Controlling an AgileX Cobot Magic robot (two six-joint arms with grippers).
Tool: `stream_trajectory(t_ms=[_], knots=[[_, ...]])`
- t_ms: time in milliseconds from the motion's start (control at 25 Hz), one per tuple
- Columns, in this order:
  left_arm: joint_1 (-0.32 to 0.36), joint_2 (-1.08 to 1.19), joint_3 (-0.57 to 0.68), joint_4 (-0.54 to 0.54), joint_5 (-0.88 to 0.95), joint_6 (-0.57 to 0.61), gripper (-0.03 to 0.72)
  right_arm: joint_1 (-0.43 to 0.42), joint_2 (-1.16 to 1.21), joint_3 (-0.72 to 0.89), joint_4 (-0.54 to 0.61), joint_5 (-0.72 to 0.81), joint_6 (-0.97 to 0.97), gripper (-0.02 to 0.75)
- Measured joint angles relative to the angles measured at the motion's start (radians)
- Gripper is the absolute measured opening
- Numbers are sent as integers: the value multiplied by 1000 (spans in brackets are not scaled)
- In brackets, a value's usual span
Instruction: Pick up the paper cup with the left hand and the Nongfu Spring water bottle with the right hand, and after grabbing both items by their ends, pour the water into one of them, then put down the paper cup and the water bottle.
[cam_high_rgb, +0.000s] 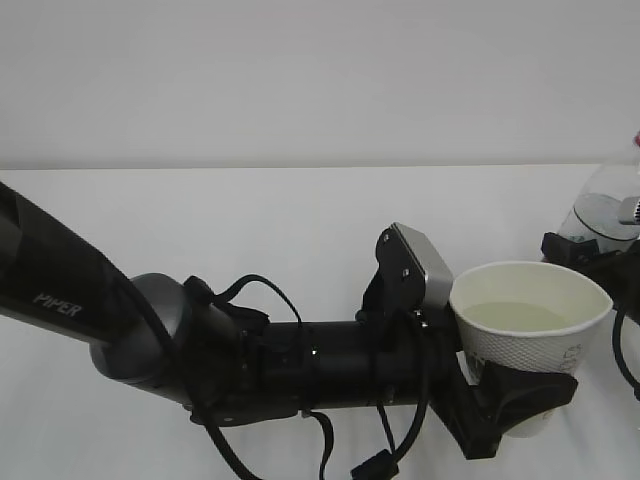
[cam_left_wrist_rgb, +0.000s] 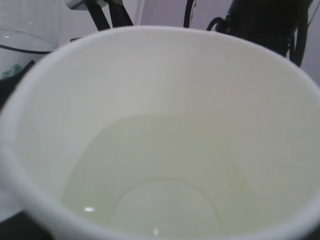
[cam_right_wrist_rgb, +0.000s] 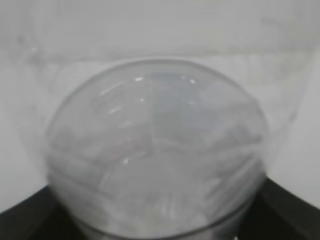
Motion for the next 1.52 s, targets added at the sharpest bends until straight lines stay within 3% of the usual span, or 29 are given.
stream_trajectory(t_ms=[240,880,1520], knots=[[0,0,0,0,0,0,536,0,0,0,0,-24,0,632],[0,0,0,-5,0,0,536,0,-4,11,0,-28,4,641],[0,0,0,-32,0,0,536,0,-157,196,-2,-30,8,642]])
